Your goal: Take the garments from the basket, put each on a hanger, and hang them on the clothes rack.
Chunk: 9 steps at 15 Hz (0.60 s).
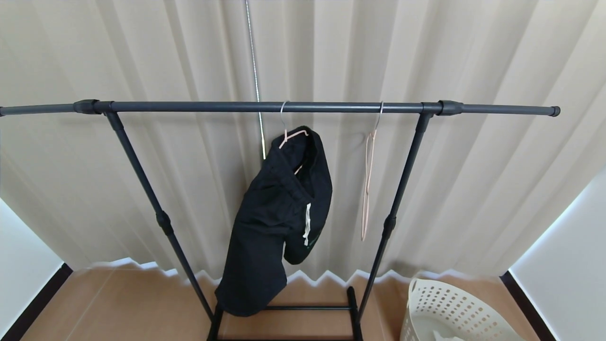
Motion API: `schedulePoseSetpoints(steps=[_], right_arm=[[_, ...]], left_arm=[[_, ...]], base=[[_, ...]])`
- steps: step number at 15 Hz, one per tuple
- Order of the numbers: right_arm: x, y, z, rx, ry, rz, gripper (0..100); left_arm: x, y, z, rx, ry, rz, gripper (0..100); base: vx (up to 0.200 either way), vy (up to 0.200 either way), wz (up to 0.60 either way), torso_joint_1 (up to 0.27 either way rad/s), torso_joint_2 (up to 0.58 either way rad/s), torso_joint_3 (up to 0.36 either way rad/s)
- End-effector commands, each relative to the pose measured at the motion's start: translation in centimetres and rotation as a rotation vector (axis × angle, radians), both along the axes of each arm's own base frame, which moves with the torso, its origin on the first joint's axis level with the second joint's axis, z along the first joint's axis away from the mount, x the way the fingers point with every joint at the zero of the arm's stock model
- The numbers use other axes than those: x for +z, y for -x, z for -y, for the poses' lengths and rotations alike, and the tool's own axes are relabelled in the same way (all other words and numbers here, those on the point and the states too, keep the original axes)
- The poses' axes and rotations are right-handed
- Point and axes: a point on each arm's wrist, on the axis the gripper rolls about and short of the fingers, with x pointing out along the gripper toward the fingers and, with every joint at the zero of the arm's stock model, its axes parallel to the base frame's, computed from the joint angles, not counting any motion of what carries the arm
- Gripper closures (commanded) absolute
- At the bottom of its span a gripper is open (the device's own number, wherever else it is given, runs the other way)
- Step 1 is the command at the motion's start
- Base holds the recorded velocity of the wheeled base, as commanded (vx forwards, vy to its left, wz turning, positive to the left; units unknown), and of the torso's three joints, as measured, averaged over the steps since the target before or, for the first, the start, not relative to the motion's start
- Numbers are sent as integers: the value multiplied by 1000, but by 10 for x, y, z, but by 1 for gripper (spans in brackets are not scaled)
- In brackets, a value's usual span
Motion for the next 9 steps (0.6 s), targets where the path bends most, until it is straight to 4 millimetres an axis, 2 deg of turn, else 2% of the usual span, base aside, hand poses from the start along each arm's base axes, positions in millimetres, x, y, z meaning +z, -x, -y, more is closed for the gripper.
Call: schedulePoseSetpoints(steps=[1, 9], right_arm=[[0, 0, 0, 1, 0, -1, 0], [0, 0, 0, 1, 0, 1, 0]], left_arm=[[0, 0, 0, 0, 0, -2, 0], [0, 0, 0, 0, 0, -2, 0]], base=[[0, 0, 0, -139, 344, 203], [0, 0, 0, -157, 386, 224]])
